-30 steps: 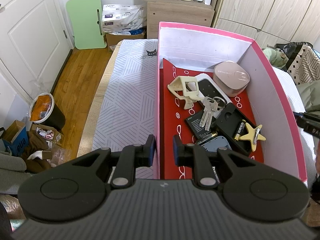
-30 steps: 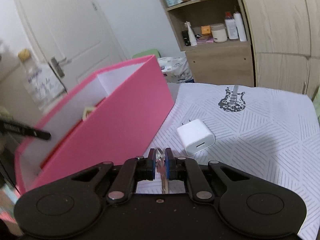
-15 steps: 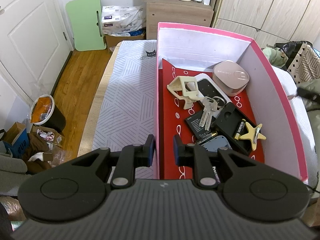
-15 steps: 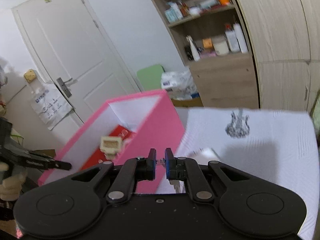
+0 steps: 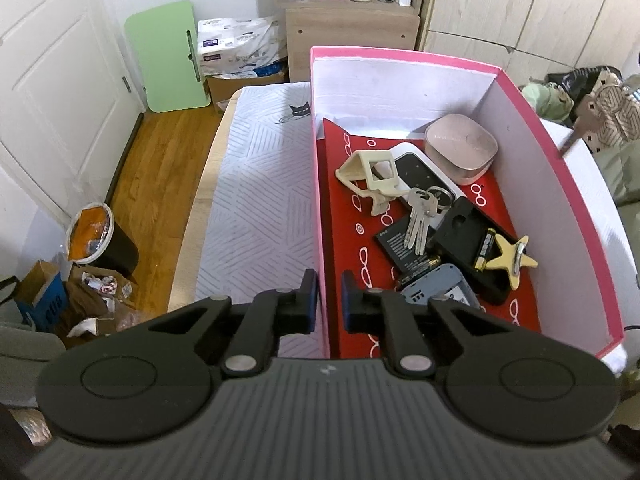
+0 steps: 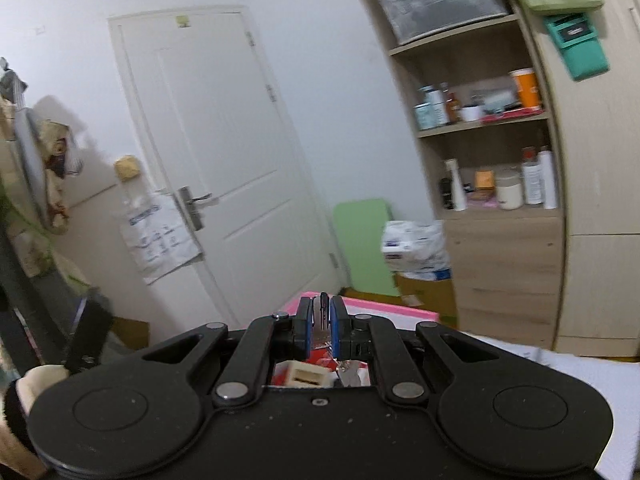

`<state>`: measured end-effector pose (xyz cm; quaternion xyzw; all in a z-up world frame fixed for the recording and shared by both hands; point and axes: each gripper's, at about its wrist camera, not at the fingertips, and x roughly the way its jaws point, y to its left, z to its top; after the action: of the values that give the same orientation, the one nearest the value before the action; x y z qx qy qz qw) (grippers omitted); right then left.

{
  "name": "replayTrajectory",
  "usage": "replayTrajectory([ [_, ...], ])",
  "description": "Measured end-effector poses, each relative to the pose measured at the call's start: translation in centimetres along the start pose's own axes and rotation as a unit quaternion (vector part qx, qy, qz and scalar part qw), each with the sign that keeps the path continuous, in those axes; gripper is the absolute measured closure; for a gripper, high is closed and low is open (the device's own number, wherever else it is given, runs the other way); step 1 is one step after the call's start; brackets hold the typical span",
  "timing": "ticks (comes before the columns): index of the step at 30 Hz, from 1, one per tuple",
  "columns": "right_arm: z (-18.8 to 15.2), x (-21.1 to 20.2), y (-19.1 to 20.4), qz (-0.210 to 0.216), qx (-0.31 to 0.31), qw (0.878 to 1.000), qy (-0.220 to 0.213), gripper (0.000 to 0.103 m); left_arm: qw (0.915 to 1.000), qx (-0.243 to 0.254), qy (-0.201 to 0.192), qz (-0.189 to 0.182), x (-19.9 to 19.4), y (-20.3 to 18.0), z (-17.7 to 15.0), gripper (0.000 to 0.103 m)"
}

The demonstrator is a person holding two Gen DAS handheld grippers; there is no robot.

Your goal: Organize rigid objects

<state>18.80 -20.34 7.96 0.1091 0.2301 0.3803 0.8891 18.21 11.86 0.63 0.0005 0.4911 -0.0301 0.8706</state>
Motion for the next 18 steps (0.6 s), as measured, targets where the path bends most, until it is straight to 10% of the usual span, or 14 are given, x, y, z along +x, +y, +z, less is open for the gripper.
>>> replayTrajectory([
  [18,-4.7,10.0,4.1,0.125,0.042,0.98,0.15,0.092,0.9999,-0.001,0.008,-0.009,0.2,0.5,-0.2,0.096],
])
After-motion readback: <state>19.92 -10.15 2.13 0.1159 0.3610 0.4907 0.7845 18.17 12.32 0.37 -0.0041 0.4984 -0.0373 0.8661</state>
